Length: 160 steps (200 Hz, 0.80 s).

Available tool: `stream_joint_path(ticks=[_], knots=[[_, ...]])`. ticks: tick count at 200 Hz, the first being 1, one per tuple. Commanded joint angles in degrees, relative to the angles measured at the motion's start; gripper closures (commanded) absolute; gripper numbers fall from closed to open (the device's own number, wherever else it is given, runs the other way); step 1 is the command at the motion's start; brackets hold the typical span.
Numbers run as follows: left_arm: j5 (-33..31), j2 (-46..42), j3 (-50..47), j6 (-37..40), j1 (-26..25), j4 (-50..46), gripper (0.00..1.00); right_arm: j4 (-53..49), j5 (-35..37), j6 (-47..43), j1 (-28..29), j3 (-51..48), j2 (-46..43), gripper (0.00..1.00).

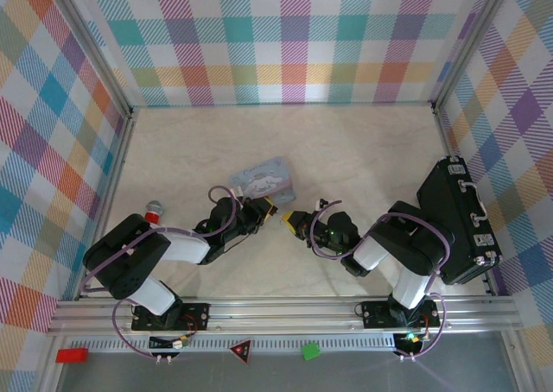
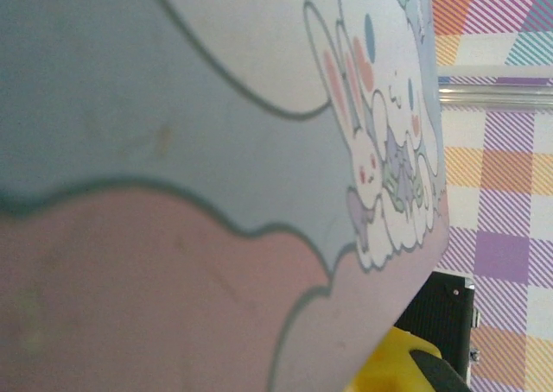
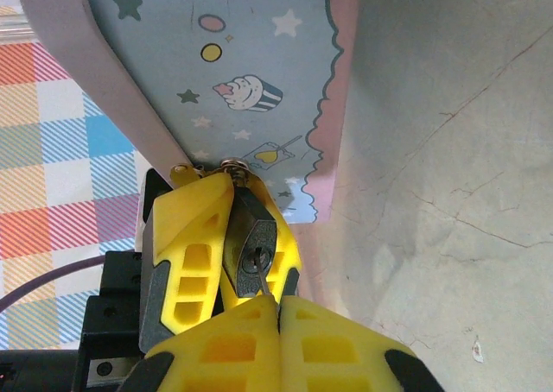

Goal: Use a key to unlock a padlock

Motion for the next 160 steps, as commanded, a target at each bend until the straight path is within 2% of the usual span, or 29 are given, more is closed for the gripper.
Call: stream_joint_path(ticks=[1,66,110,160], knots=[[5.18,1.05,2.35,-1.95,-3.29,6.99,0.95,2.86,-1.12,0.9,0.76,3.4,0.24,1.0],[5.43,1.89,3.06,-2.18,-3.62,7.11,0.95,2.77,-0.5,0.64,0.59,3.16,0.07,1.0],[6.54,0.16,3.54,-1.89,-4.35,6.06,0.95,2.77,-3.37,1.29,-4.54,1.93,0.54,1.0],[6.64,-1.74,4.2,-0.74,-5.0,4.23,0.96,2.77,-5.5,1.75,-5.68,2.86,1.55,1.0]])
